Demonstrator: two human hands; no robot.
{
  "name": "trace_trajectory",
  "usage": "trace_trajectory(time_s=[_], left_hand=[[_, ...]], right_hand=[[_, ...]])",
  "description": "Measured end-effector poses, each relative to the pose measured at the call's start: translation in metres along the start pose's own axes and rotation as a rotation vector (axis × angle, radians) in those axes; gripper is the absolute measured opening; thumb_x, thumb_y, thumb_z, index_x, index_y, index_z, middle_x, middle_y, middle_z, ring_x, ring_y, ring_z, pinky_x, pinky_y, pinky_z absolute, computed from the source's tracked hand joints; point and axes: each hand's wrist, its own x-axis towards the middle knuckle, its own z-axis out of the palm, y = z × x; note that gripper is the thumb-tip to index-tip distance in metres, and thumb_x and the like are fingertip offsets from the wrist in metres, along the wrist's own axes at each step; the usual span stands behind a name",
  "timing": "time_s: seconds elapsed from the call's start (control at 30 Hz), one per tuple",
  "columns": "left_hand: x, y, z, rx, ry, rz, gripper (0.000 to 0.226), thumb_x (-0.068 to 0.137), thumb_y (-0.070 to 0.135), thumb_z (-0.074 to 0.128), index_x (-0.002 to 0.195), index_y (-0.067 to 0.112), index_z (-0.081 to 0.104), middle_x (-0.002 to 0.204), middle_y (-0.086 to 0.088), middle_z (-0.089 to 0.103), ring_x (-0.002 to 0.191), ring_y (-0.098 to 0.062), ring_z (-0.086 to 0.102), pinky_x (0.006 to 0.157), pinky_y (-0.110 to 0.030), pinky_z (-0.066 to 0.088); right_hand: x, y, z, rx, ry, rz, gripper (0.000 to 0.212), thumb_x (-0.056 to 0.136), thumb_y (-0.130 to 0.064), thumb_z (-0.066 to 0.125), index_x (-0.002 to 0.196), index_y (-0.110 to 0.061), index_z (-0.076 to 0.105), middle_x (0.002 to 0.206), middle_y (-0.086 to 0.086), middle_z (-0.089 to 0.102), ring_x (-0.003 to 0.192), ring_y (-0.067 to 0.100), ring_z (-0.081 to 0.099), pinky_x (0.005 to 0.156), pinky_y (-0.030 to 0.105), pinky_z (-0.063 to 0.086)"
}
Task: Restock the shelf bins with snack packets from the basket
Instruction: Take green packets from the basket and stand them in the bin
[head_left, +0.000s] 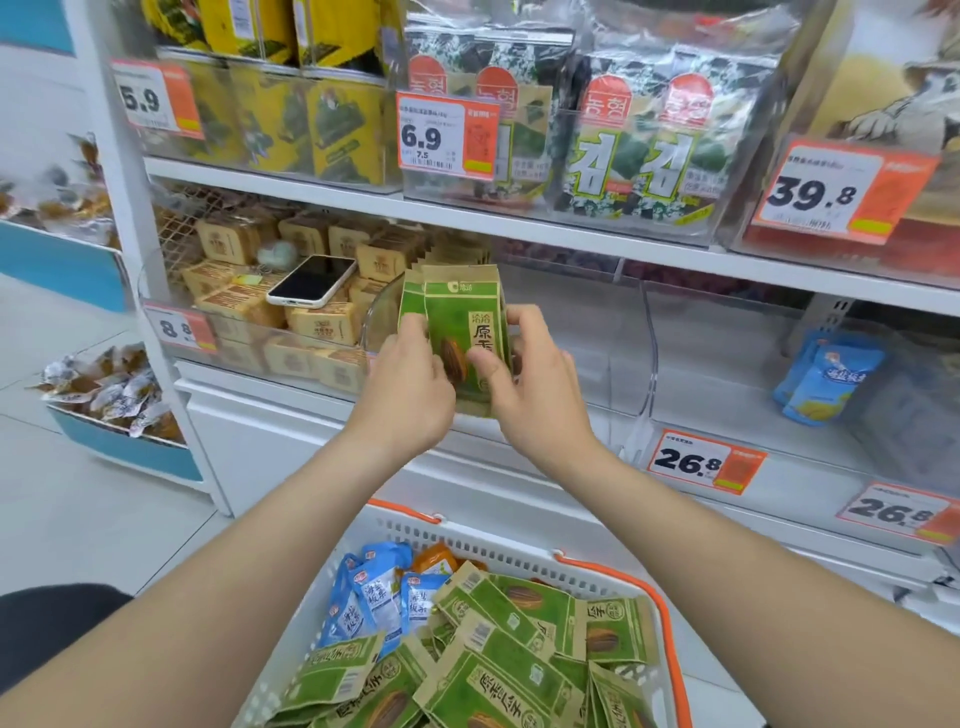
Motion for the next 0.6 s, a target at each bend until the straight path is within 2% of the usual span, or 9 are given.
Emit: trace_trajectory(time_s=[0.1, 0.17, 0.2, 0.3, 0.43, 0.5, 0.6], left_hand=[[0.009, -0.001, -0.011, 0.096, -0.033, -0.038, 0.041, 0.093, 0.004, 0.049, 0.133, 0.010, 0.045, 0.132, -0.016, 0.043, 0.120, -0.040, 0.048, 0.100, -0.042, 0.041], [0.013, -0.007, -0.015, 0.223, -0.069, -0.085, 0.041, 0.093, 0.008, 0.052, 0.133, 0.008, 0.042, 0.138, -0.017, 0.033, 0.124, -0.046, 0.046, 0.107, -0.049, 0.040], [0.014, -0.011, -0.016, 0.323, -0.093, -0.092, 0.040, 0.094, 0.010, 0.053, 0.132, 0.008, 0.041, 0.141, -0.018, 0.030, 0.124, -0.049, 0.046, 0.105, -0.051, 0.041], [0.019, -0.025, -0.019, 0.605, -0.184, -0.086, 0.045, 0.097, 0.013, 0.054, 0.138, 0.012, 0.035, 0.156, -0.018, 0.017, 0.127, -0.048, 0.045, 0.096, -0.051, 0.042], [0.027, -0.047, -0.020, 0.771, -0.356, -0.087, 0.068, 0.097, 0.019, 0.055, 0.154, 0.021, 0.016, 0.167, -0.010, -0.015, 0.137, -0.051, 0.040, 0.102, -0.054, 0.044], [0.031, -0.051, -0.019, 0.811, -0.381, -0.085, 0.075, 0.097, 0.020, 0.056, 0.156, 0.024, 0.010, 0.165, -0.009, -0.018, 0.140, -0.054, 0.035, 0.101, -0.055, 0.044], [0.034, -0.051, -0.016, 0.800, -0.342, -0.085, 0.063, 0.098, 0.020, 0.057, 0.149, 0.024, 0.020, 0.162, -0.009, -0.010, 0.136, -0.053, 0.037, 0.097, -0.053, 0.044]], right_hand=[[0.020, -0.009, -0.001, 0.059, 0.107, -0.101, 0.029, 0.103, -0.022, 0.058, 0.128, -0.027, 0.045, 0.110, -0.010, 0.072, 0.095, 0.024, 0.068, 0.079, 0.043, 0.053], [0.031, -0.006, 0.006, 0.091, 0.135, -0.073, 0.027, 0.103, -0.012, 0.057, 0.127, -0.021, 0.046, 0.110, -0.007, 0.071, 0.097, 0.022, 0.066, 0.079, 0.038, 0.051], [0.036, -0.001, 0.011, 0.089, 0.125, -0.036, 0.027, 0.103, -0.010, 0.056, 0.125, -0.020, 0.047, 0.109, -0.005, 0.070, 0.096, 0.021, 0.064, 0.077, 0.035, 0.049], [0.045, 0.017, 0.026, 0.036, 0.029, 0.101, 0.024, 0.100, -0.008, 0.058, 0.116, -0.023, 0.048, 0.108, 0.001, 0.067, 0.099, 0.024, 0.060, 0.072, 0.035, 0.041], [0.059, 0.021, 0.042, -0.030, -0.071, 0.253, 0.019, 0.099, -0.012, 0.063, 0.114, -0.021, 0.055, 0.099, -0.003, 0.064, 0.094, 0.023, 0.053, 0.071, 0.033, 0.036], [0.065, 0.018, 0.051, -0.067, -0.113, 0.291, 0.021, 0.098, -0.016, 0.066, 0.116, -0.024, 0.058, 0.098, -0.003, 0.062, 0.089, 0.020, 0.048, 0.073, 0.035, 0.037], [0.073, 0.019, 0.062, -0.135, -0.134, 0.343, 0.023, 0.093, -0.019, 0.073, 0.114, -0.026, 0.067, 0.098, 0.000, 0.066, 0.083, 0.017, 0.047, 0.067, 0.034, 0.037]])
